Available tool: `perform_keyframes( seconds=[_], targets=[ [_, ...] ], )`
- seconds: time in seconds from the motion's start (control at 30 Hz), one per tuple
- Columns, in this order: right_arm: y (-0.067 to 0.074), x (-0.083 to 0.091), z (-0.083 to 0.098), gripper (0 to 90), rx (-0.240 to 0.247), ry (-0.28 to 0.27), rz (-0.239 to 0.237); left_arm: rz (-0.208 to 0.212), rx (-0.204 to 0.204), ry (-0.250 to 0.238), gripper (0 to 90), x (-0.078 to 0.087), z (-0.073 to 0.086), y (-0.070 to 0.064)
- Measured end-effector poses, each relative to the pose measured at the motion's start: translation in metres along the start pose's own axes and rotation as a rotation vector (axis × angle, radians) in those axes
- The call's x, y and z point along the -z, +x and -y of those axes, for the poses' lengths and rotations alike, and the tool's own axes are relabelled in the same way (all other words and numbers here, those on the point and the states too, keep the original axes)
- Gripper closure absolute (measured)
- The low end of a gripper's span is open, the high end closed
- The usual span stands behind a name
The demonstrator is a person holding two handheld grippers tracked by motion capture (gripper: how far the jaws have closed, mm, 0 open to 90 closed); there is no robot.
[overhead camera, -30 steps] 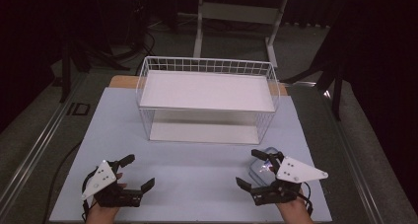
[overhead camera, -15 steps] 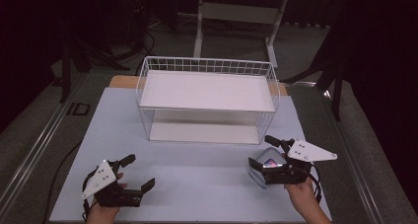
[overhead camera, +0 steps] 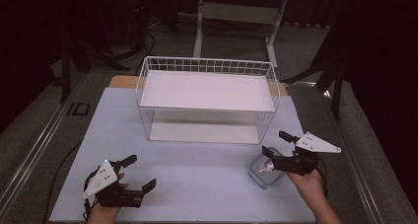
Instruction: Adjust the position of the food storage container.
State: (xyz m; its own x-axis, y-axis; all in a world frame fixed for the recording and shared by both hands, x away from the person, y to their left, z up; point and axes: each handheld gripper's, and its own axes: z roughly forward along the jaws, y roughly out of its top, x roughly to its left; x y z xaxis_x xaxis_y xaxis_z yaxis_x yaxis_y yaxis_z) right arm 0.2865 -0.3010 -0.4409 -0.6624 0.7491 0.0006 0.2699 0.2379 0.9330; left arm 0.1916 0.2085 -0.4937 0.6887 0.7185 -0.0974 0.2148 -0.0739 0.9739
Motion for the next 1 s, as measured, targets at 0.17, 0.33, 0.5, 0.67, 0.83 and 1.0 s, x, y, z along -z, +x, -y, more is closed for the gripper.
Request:
perform_keyframes(
  seconds=[0.17, 0.33, 0.5, 0.67, 0.83, 1.0],
  targets=[
    [-0.028, 0.001, 0.023, 42.1, -0.023, 0.076, 0.057, 0.005, 0.004, 0.0, 1.4, 0.0, 0.0, 0.0],
    [-0.044, 0.002, 0.039, 67.8, -0.02, 0.139, 0.093, 0.009, 0.002, 0.005, 1.4, -0.002, 0.0, -0.001],
    [-0.052, 0.003, 0.052, 89.6, -0.004, 0.206, 0.134, 0.009, 0.0, 0.005, 1.5, -0.002, 0.0, -0.002],
    [-0.058, 0.009, 0.065, 89.9, -0.011, 0.241, 0.15, 0.009, -0.002, 0.001, 1.4, -0.001, 0.0, -0.002],
    [-0.057, 0.013, 0.079, 89.8, -0.034, 0.273, 0.141, 0.013, -0.006, 0.005, 1.5, -0.003, 0.0, -0.002],
    [-0.056, 0.018, 0.087, 90.0, -0.047, 0.277, 0.13, 0.012, -0.009, 0.004, 1.5, -0.002, -0.001, -0.003]
  ],
)
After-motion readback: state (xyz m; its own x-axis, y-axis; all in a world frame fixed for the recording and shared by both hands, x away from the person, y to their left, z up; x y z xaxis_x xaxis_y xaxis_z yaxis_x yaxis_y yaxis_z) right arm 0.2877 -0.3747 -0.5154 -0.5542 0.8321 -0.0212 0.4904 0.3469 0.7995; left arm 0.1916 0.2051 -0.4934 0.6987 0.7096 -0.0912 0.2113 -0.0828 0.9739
